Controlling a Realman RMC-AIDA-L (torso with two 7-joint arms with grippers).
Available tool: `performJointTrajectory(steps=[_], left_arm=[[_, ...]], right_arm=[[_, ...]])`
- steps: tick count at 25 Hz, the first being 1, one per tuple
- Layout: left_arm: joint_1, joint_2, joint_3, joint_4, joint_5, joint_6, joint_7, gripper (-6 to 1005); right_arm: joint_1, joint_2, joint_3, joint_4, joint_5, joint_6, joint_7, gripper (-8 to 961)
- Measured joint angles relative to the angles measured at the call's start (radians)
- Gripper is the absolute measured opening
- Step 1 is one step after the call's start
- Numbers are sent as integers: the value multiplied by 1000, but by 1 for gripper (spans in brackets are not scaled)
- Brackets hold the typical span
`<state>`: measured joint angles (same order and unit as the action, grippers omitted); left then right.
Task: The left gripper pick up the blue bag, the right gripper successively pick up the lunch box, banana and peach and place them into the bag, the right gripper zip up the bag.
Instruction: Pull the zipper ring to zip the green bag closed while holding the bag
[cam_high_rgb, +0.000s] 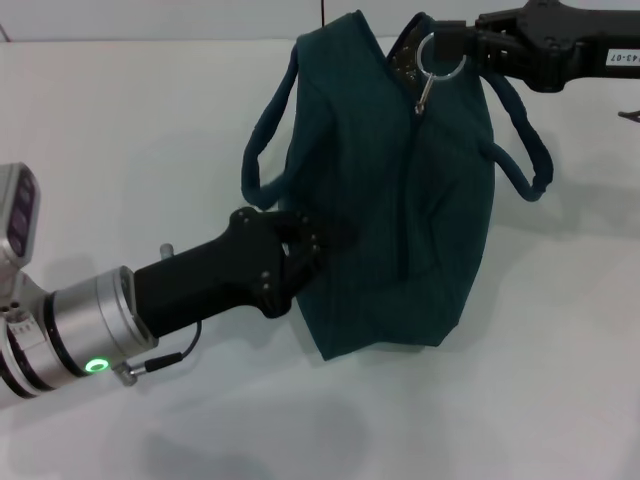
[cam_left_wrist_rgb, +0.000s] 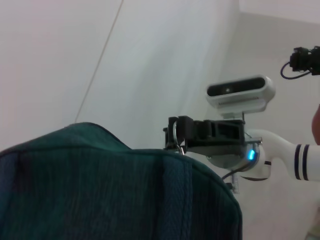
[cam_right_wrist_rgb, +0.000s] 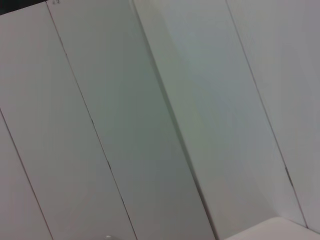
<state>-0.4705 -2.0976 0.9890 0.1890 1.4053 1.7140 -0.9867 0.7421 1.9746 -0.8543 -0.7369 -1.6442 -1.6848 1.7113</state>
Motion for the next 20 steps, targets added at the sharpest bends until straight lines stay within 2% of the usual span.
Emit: performJointTrajectory(steps=[9, 14, 20], left_arm=[[10, -2, -1, -15, -4, -5, 2, 59], [16, 4, -16, -45, -49, -16, -8, 58], [37, 7, -17, -46, -81, 18, -19, 266]], right_arm=[[8, 9, -10, 1, 0, -10, -2, 42], [10, 14, -12, 1, 0, -28, -2, 43], [11, 23, -14, 2, -4, -33, -3, 44]])
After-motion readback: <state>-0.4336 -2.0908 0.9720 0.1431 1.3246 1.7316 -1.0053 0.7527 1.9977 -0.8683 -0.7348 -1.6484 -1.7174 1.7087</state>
